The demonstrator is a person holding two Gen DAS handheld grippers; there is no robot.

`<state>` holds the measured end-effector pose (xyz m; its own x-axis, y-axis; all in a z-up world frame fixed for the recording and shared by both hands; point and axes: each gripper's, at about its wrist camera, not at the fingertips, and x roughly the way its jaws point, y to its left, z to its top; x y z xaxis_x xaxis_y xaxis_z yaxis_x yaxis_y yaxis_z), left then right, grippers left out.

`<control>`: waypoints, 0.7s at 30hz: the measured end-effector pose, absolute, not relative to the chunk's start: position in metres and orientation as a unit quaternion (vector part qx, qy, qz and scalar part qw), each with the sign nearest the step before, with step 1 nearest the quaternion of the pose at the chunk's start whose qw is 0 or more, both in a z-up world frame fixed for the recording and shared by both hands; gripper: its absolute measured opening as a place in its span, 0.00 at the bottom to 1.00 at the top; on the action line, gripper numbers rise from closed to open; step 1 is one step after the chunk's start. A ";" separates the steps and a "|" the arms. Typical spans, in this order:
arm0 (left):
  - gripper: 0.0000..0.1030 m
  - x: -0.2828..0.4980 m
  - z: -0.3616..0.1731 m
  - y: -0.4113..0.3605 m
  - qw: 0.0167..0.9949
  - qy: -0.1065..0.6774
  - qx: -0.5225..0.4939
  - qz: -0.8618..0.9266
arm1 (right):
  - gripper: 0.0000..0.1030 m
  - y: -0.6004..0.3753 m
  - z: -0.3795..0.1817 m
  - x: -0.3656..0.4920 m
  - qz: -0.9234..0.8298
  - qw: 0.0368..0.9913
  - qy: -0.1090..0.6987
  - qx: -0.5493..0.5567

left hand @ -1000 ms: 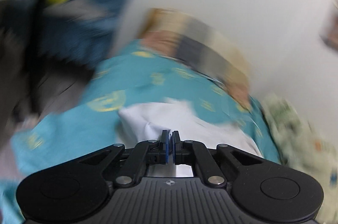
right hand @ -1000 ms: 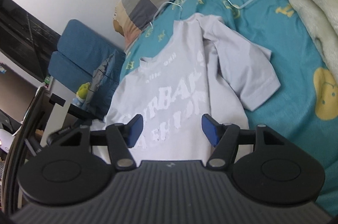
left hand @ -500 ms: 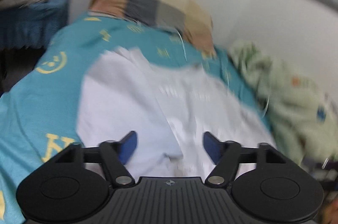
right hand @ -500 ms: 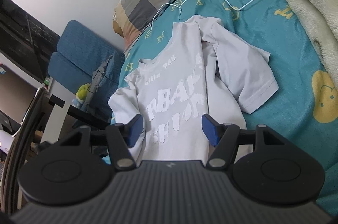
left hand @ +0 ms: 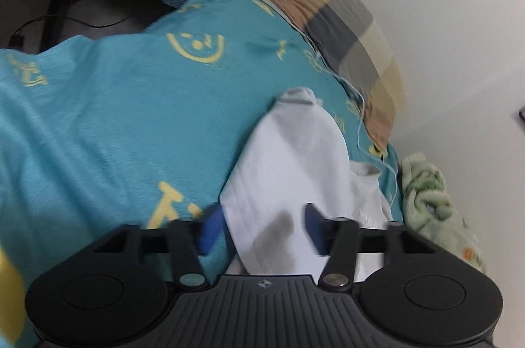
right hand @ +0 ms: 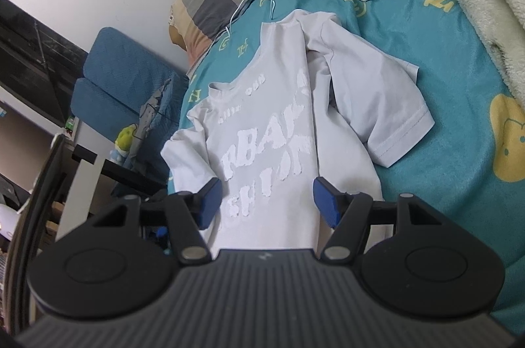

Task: Fold clothes
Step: 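Smooth the T-shirt body flat with the left gripper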

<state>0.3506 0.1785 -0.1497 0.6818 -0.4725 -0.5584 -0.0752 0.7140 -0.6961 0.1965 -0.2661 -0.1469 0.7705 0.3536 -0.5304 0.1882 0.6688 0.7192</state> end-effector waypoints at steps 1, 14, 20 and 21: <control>0.07 0.351 -0.150 0.175 0.846 0.378 -0.356 -0.121 | 0.63 -0.266 -0.148 0.197 0.047 0.850 0.337 0.402; 0.02 0.382 -0.059 0.268 0.894 0.268 -0.357 -0.030 | 0.63 -0.260 -0.149 0.203 0.044 0.865 0.337 0.368; 0.03 0.443 -0.035 0.323 0.919 0.309 -0.225 0.097 | 0.63 -0.257 -0.151 0.210 0.038 0.876 0.337 0.344; 0.03 0.449 -0.042 0.326 0.918 0.322 -0.208 0.103 | 0.63 -0.258 -0.151 0.212 0.035 0.878 0.336 0.340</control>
<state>0.4488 0.3264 -0.0422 0.7714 0.0547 -0.6340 -0.3232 0.8919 -0.3163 0.2122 -0.2576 -0.1512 0.7723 0.2901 -0.5652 0.1656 0.7670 0.6200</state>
